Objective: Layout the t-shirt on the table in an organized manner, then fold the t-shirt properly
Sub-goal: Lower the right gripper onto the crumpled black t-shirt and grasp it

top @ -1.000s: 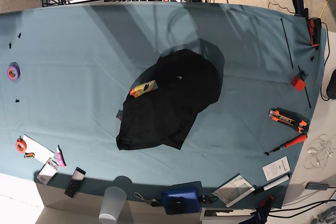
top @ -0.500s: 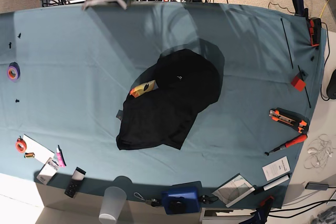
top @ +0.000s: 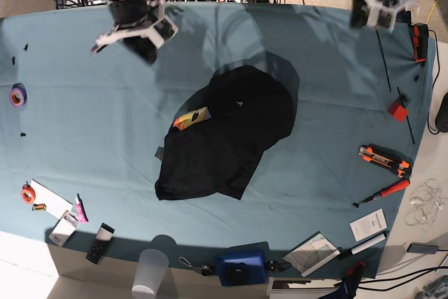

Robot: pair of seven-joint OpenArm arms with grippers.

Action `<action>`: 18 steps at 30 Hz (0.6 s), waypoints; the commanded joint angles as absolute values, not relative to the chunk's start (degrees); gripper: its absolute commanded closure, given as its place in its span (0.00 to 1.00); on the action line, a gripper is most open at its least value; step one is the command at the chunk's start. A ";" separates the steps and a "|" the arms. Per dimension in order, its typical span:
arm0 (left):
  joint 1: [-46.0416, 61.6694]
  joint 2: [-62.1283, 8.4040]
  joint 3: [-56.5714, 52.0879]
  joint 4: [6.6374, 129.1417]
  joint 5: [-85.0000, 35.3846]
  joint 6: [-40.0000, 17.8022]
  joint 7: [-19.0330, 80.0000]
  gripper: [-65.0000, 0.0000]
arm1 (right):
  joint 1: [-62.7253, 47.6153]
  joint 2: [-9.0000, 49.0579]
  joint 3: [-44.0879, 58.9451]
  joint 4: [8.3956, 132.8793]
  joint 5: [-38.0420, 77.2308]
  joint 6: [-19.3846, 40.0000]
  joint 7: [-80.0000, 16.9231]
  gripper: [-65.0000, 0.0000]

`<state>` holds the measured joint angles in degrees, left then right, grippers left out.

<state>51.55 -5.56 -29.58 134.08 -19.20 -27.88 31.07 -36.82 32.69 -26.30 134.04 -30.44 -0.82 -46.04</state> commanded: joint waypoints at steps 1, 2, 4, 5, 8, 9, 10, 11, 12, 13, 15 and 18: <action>51.51 -5.76 -29.76 135.00 -19.77 -28.82 28.64 0.83 | -36.97 33.17 -26.15 135.00 -32.18 -1.52 -45.12 1.00; 50.72 -5.76 -29.76 135.00 -19.75 -30.06 27.86 0.75 | -36.97 33.17 -26.15 135.00 -32.75 -1.52 -45.12 1.00; 49.34 -5.76 -29.76 135.00 -19.75 -32.05 26.00 0.64 | -36.97 33.17 -26.15 135.00 -33.08 -1.50 -45.15 1.00; 48.80 -5.76 -29.76 135.00 -19.75 -32.88 25.10 0.59 | -36.97 33.17 -26.15 135.00 -33.06 -1.50 -45.15 1.00; 47.09 -5.76 -29.76 135.00 -19.73 -34.63 24.36 0.55 | -36.97 33.17 -26.15 135.00 -33.06 -1.50 -45.06 1.00; 46.59 -5.76 -29.76 135.00 -19.75 -34.61 24.36 0.55 | -36.97 33.17 -26.15 135.00 -33.06 -1.50 -45.08 1.00; 46.26 -5.78 -29.76 135.00 -19.75 -34.52 24.34 0.55 | -36.97 33.15 -26.15 135.00 -33.06 -1.50 -45.06 0.94; 45.93 -5.76 -29.76 135.00 -19.75 -34.57 24.36 0.55 | -36.97 33.15 -26.15 135.00 -33.06 -1.50 -45.06 0.84; 45.78 -5.76 -29.76 135.00 -19.75 -34.59 24.34 0.55 | -36.97 33.17 -26.15 135.00 -33.06 -1.52 -45.04 0.74; 45.67 -5.76 -29.76 135.00 -19.75 -34.57 24.34 0.55 | -36.95 33.15 -26.15 135.00 -33.06 -1.50 -44.91 0.66; 45.69 -5.76 -29.76 135.00 -19.75 -34.57 24.34 0.55 | -36.97 33.15 -26.15 135.00 -33.08 -1.52 -44.29 0.62; 45.69 -5.76 -29.76 135.00 -19.77 -34.57 24.32 0.55 | -36.95 33.01 -26.15 135.00 -33.08 -1.56 -42.85 0.62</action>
<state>45.21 -5.56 -29.61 134.08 -18.92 -34.41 25.85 -36.82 32.67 -26.30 134.04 -31.94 -0.84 -43.83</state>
